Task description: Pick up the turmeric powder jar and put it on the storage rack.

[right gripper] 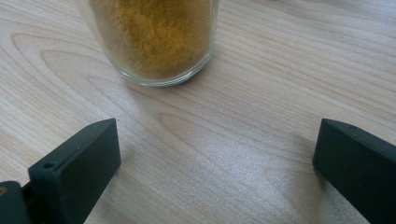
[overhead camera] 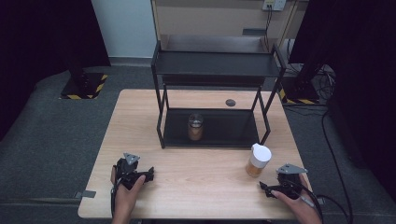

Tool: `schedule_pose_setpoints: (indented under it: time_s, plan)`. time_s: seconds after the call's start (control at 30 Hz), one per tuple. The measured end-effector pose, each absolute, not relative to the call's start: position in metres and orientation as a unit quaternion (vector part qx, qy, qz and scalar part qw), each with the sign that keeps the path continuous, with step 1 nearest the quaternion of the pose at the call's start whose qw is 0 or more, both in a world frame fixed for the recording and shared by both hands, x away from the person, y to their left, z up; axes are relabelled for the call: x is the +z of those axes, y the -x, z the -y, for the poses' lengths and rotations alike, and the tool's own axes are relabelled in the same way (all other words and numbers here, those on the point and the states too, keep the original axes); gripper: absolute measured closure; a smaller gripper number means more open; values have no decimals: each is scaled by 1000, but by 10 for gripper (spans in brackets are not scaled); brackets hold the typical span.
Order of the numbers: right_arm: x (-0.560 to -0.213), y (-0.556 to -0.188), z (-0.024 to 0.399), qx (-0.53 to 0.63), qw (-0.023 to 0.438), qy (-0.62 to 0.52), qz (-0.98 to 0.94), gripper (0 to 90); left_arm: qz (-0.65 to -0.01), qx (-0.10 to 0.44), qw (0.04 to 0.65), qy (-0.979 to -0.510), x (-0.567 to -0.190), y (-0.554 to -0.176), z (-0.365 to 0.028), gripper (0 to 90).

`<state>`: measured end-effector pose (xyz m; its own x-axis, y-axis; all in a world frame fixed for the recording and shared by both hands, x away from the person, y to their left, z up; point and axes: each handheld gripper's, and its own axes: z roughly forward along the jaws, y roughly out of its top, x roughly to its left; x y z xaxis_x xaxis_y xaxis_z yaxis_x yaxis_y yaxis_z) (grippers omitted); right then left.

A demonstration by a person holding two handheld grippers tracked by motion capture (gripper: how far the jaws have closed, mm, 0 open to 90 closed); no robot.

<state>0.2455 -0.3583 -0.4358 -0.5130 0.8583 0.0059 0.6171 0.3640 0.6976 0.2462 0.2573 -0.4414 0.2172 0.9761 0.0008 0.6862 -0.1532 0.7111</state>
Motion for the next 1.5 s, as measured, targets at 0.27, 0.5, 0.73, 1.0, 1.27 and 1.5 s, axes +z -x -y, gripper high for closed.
schedule_pose_setpoints:
  time_s: [0.27, 0.5, 0.73, 1.0, 1.27, 1.5]
  plan:
    - [-435, -243, 365, 347, 180, -446, -805, 55, -577, 241, 300, -720, -441, -246, -257, 0]
    - [-432, -243, 362, 361, 173, -423, -813, 64, -577, 241, 300, -720, -441, -246, -257, 0]
    - [-429, -242, 358, 375, 174, -405, -816, 84, -577, 241, 300, -720, -441, -246, -257, 0]
    - [-428, -244, 353, 376, 179, -410, -811, 115, -577, 241, 300, -720, -441, -246, -257, 0]
    - [-425, -245, 349, 389, 188, -418, -799, 144, -578, 241, 300, -720, -441, -246, -257, 0]
    - [-422, -249, 348, 402, 194, -420, -790, 172, -578, 241, 300, -720, -441, -246, -257, 0]
